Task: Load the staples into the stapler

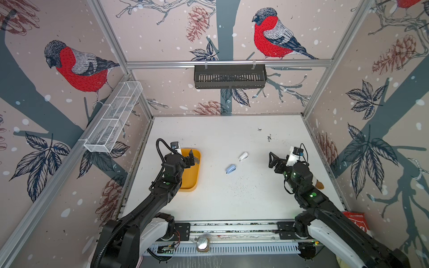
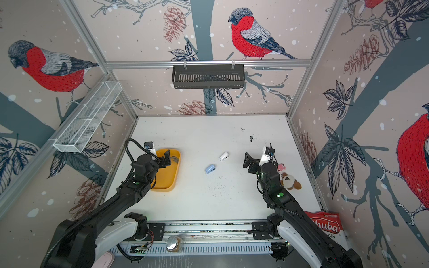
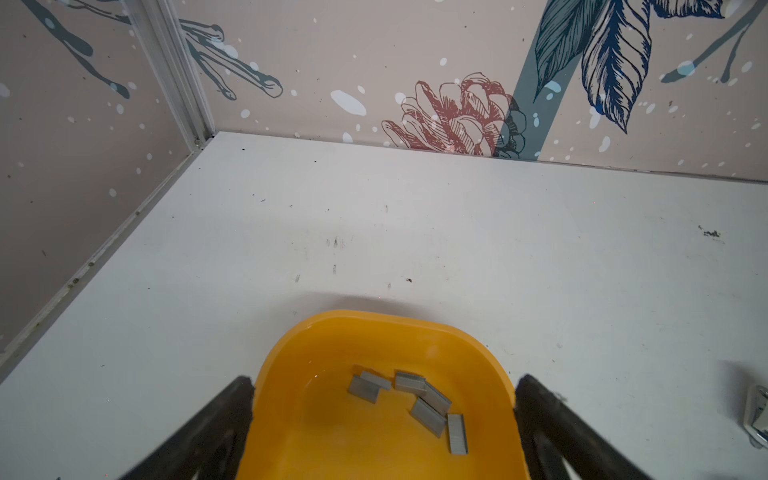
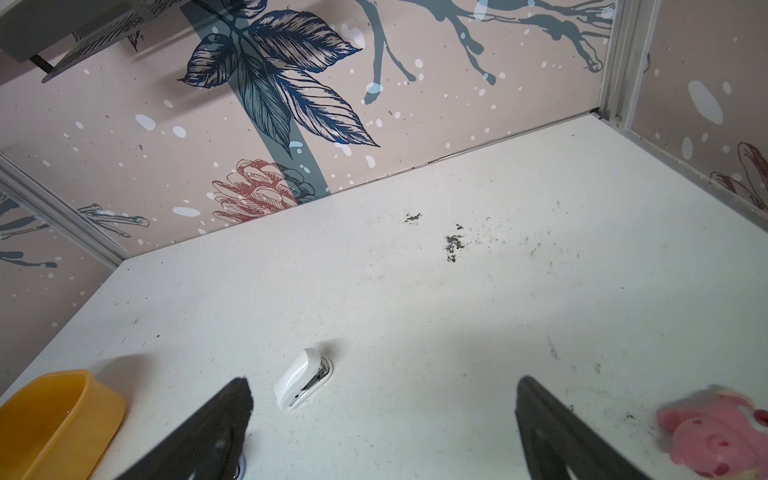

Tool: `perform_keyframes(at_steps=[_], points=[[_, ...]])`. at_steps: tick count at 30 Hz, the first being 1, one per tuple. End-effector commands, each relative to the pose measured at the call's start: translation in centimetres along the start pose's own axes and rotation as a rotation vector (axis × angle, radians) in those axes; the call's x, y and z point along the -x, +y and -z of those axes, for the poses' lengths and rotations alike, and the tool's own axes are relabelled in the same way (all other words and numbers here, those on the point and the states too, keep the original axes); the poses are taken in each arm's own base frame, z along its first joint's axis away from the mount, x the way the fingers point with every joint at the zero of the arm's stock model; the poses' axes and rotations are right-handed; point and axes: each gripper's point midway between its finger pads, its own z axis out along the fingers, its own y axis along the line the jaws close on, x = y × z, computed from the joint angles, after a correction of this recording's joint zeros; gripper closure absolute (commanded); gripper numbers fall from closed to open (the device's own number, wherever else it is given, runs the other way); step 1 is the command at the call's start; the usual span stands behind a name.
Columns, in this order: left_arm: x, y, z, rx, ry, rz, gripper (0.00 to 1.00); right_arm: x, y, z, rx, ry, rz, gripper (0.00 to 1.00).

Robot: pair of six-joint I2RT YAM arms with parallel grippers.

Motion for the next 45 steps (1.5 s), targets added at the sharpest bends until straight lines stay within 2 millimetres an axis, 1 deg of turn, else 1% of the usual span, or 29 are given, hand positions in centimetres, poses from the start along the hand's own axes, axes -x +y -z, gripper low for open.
perform_keyframes(at_steps=[1,3,6,14,18,22,24,30,38,41,45], points=[[0.6,3.1,-0.2,0.124,0.033,0.101,0.03,0.9,0.6,-0.1,0.025,-0.025,0.010,0.01],[-0.1,4.3,-0.5,0.145,0.092,0.167,0.03,0.7,0.9,-0.2,0.039,-0.010,0.009,0.01],[-1.1,5.0,-0.5,0.150,0.143,0.226,0.03,0.2,1.4,-0.4,0.067,0.015,0.005,0.01],[-4.3,5.6,-1.3,0.122,0.285,0.359,0.03,0.2,1.9,-0.3,0.096,0.024,0.022,0.01],[-5.3,5.5,-1.6,0.102,0.297,0.374,0.03,0.1,1.9,-0.3,0.099,0.029,0.024,0.01],[-6.3,5.5,-1.8,0.090,0.295,0.402,0.03,-0.4,2.0,-0.4,0.111,0.044,0.031,0.01],[-6.5,5.4,-1.9,0.085,0.294,0.407,0.03,-0.5,2.0,-0.4,0.109,0.048,0.030,0.01],[-6.3,3.9,-2.0,-0.002,0.304,0.447,0.03,-0.8,1.8,-0.5,0.097,0.066,0.036,0.01],[-7.7,1.6,-1.6,-0.118,0.374,0.507,0.03,-1.0,1.7,-0.7,0.093,0.079,0.022,0.01],[-7.2,0.2,-1.3,-0.188,0.367,0.512,0.03,-1.0,1.9,-0.8,0.099,0.080,0.021,0.01],[-6.6,-1.5,-1.6,-0.262,0.360,0.520,0.03,-1.1,1.9,-1.0,0.097,0.081,0.026,0.01]])
